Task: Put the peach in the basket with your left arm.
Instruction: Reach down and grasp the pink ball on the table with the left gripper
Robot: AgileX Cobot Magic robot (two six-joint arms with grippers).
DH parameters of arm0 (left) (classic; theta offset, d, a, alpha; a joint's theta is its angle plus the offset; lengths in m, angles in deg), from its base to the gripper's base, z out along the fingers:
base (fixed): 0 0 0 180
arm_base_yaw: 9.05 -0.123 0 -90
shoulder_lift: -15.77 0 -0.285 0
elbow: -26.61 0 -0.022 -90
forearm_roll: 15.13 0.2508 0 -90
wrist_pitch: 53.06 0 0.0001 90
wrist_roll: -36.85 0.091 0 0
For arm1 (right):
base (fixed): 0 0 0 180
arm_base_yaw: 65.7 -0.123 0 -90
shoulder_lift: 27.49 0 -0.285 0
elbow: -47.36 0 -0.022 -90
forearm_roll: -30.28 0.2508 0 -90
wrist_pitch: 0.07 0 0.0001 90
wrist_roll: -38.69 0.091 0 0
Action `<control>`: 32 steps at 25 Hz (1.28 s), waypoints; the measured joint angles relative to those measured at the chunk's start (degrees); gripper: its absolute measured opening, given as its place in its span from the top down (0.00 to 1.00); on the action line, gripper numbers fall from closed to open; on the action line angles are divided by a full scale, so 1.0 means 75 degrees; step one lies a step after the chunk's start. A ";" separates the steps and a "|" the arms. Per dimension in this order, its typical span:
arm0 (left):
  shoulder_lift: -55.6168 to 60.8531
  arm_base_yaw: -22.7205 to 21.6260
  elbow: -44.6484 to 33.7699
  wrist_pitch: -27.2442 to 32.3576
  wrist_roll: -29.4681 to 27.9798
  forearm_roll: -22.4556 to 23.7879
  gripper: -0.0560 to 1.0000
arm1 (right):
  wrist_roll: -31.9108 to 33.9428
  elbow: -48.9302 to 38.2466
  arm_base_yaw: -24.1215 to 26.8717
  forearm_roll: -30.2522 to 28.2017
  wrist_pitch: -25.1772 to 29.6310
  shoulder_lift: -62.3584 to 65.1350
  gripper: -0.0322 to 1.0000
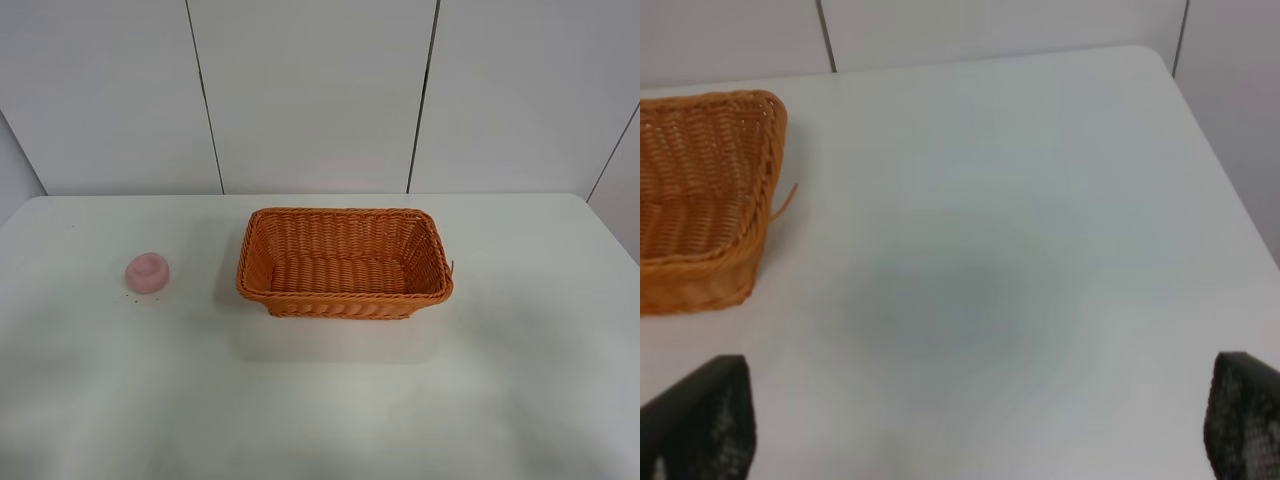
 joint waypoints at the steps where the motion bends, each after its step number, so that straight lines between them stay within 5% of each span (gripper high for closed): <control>1: 0.0000 0.0000 0.0000 0.0000 0.0000 0.0000 0.14 | 0.0000 0.0000 0.0000 0.0000 0.0000 0.0000 0.30; 14: -0.0552 0.0000 0.0356 -0.0031 0.0007 0.0000 0.14 | 0.0000 0.0000 0.0000 0.0000 0.0000 0.0000 0.30; 20: -0.3485 0.0000 0.1226 -0.0553 0.0007 0.0000 0.14 | 0.0000 0.0000 0.0000 0.0000 0.0000 0.0000 0.30; 32: -1.0652 0.0000 0.3973 -0.3357 0.0197 0.0000 0.14 | 0.0000 0.0000 0.0000 0.0000 0.0000 0.0000 0.30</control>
